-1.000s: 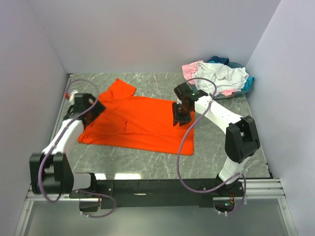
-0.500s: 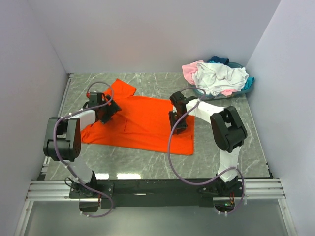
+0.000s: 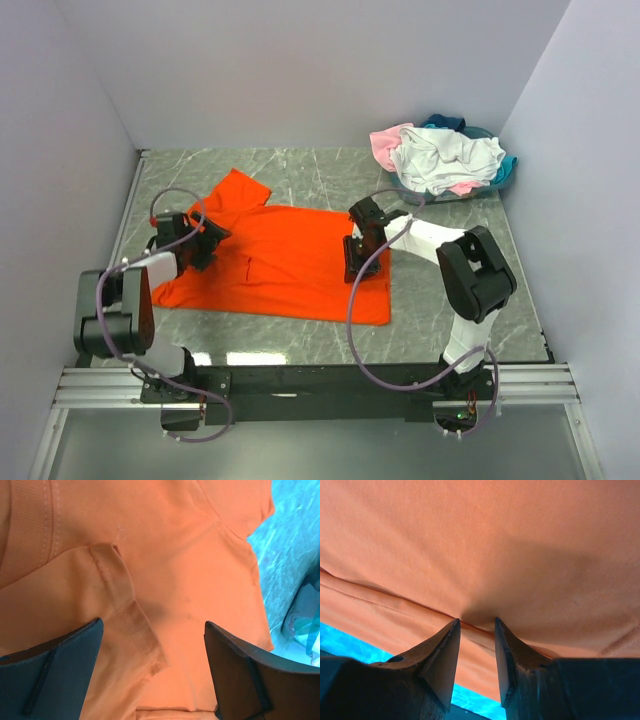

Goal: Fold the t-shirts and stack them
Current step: Fold the tshirt

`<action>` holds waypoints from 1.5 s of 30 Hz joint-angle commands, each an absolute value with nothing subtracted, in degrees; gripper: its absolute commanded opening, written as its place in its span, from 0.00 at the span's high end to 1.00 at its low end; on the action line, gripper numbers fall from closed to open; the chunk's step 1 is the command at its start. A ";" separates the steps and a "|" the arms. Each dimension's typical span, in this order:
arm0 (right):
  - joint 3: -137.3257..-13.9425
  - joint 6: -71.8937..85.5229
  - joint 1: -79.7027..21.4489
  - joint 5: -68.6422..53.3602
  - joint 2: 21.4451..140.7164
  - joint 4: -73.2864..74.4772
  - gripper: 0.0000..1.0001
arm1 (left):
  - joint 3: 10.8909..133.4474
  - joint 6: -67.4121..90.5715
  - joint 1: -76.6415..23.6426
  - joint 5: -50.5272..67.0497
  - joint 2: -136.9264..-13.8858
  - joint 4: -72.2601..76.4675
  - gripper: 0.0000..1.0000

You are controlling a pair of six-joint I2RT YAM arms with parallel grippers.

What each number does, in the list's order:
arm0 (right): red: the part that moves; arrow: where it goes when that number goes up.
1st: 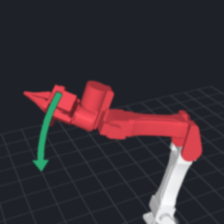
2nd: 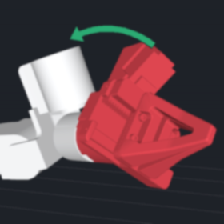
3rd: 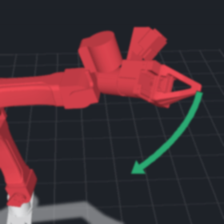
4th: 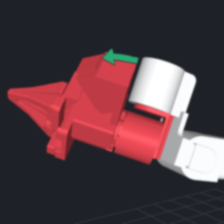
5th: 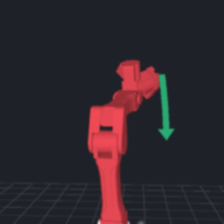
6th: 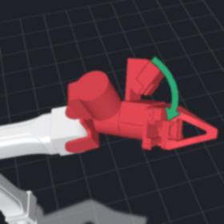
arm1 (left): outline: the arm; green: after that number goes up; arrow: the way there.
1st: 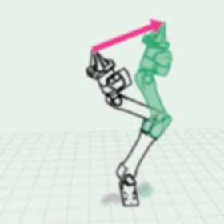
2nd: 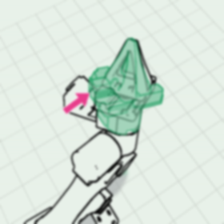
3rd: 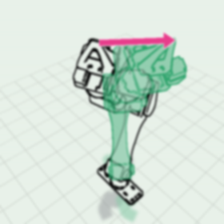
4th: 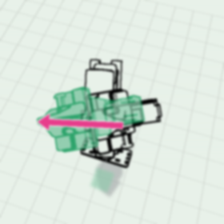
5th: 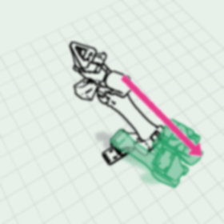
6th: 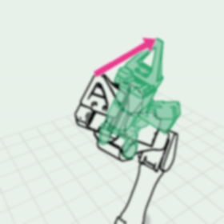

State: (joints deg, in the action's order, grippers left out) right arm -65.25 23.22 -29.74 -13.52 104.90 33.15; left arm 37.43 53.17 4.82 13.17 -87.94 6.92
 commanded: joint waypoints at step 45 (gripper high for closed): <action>-70.93 21.88 -16.70 3.78 103.53 32.18 0.58 | 51.58 44.48 4.04 1.06 -79.01 -11.25 0.10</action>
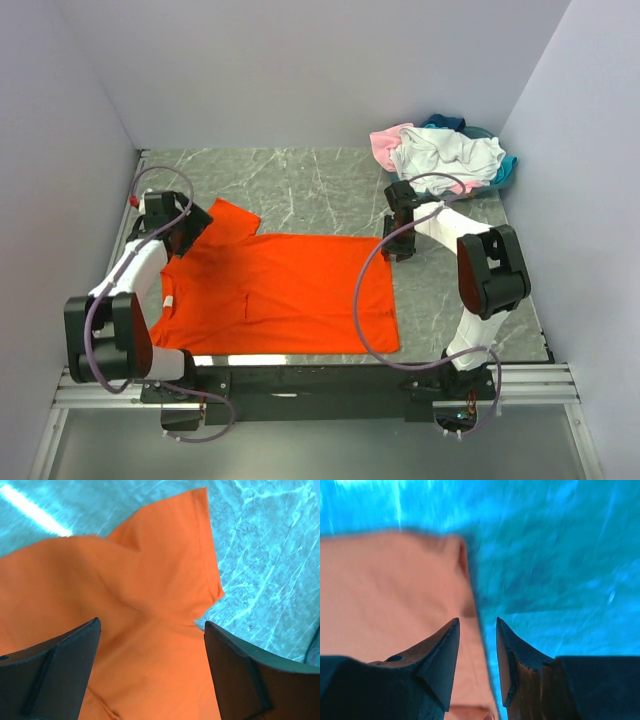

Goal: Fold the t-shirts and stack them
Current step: Fold the tshirt

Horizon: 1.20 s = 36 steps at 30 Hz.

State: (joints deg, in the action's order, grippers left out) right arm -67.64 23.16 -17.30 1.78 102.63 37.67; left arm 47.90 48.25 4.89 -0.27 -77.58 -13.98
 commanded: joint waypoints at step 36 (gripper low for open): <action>-72.77 22.15 -13.97 2.81 109.51 29.44 1.00 | 86.21 28.92 0.26 -5.10 -113.72 -17.40 0.33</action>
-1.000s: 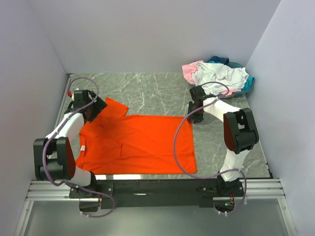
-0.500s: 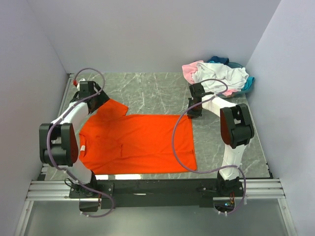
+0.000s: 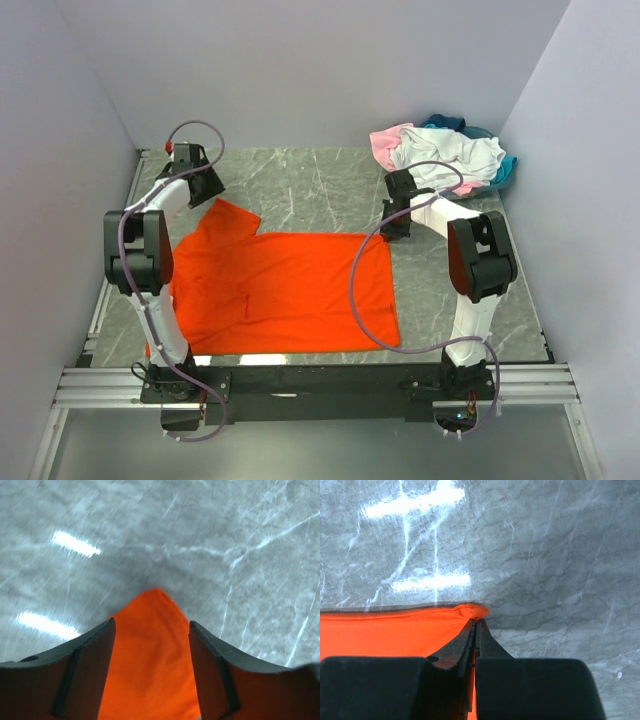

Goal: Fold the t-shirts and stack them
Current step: Fold the tshirt

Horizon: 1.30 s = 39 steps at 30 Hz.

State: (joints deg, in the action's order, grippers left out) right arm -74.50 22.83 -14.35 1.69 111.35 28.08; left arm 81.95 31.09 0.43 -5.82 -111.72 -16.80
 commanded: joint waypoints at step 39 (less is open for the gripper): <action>-68.55 22.06 -14.15 2.11 104.50 30.06 1.00 | 97.03 23.11 -1.14 -1.84 -127.00 -21.01 1.00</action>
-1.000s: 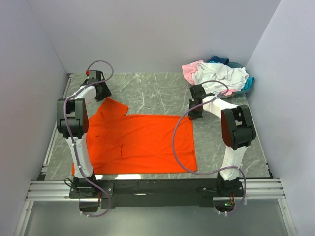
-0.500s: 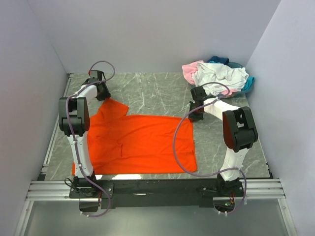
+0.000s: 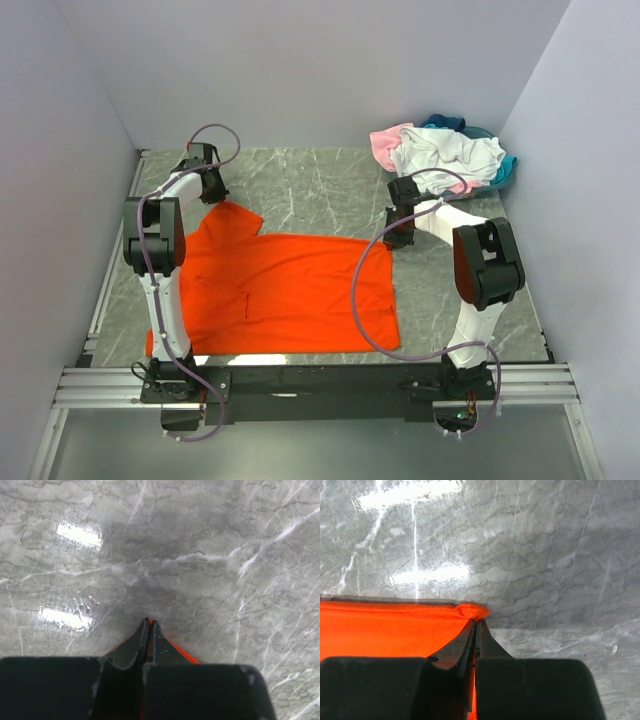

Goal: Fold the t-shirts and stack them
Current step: Fold the tshirt

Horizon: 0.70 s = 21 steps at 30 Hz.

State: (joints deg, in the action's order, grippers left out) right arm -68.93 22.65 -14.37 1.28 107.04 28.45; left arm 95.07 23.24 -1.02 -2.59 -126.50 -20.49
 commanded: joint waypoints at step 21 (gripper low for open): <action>-81.72 21.45 -13.97 5.71 109.24 34.71 1.00 | 112.49 25.75 -0.88 -0.44 -131.12 -19.60 1.00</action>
